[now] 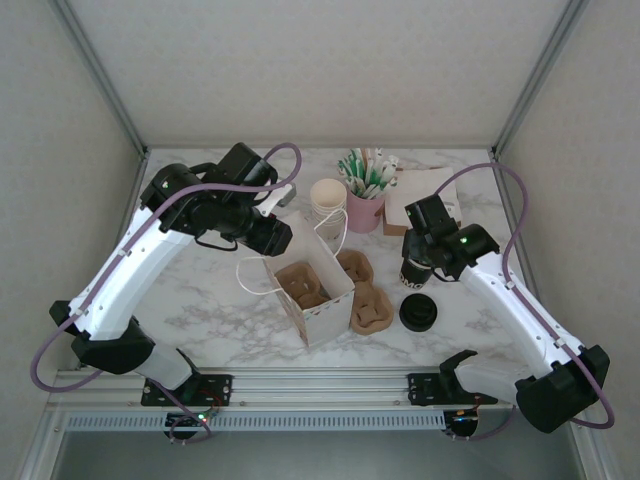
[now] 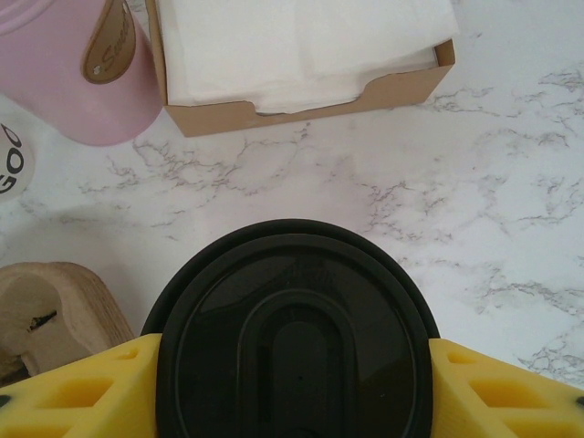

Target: Pack the takeout coffee

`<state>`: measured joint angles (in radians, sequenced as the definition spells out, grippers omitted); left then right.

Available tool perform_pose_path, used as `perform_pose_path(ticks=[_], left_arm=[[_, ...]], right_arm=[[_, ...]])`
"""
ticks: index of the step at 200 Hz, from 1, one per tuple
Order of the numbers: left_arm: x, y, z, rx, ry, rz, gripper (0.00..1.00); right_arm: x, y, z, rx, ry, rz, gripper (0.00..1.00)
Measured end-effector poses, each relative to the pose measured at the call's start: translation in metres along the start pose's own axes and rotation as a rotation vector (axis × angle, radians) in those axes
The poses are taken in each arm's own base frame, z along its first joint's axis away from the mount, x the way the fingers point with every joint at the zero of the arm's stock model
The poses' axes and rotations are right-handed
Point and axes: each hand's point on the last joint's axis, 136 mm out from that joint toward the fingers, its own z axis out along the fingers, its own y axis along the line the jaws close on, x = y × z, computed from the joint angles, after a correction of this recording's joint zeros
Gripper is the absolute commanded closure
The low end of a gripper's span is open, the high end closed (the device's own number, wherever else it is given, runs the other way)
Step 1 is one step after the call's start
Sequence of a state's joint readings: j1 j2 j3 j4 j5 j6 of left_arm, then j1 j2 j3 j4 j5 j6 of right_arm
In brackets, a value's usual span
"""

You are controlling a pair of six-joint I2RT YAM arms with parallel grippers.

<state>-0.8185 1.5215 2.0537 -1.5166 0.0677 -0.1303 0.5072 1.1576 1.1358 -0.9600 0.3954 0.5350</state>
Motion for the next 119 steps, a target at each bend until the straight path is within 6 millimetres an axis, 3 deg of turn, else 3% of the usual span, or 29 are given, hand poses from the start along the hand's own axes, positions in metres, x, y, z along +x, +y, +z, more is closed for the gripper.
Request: perform_pose_path(ticks=[53,74,94,119], left_arm=[[-0.001,0.002,-0.001,-0.015,-0.006,0.001,0.54],[-0.009,0.012,-0.011,-0.072,-0.056,-0.007,0.54],[-0.022,0.027,-0.026,-0.151,-0.139,-0.046,0.55],[-0.036,0.064,-0.045,-0.234,-0.261,-0.206,0.55]], right_arm=[[0.0,0.0,-0.001,-0.004,0.001,0.001,0.51],[-0.002,0.0,-0.01,-0.021,-0.001,0.004,0.52],[-0.018,0.009,-0.041,-0.091,-0.057,0.008,0.53],[-0.047,0.04,-0.114,-0.267,-0.196,-0.034,0.53]])
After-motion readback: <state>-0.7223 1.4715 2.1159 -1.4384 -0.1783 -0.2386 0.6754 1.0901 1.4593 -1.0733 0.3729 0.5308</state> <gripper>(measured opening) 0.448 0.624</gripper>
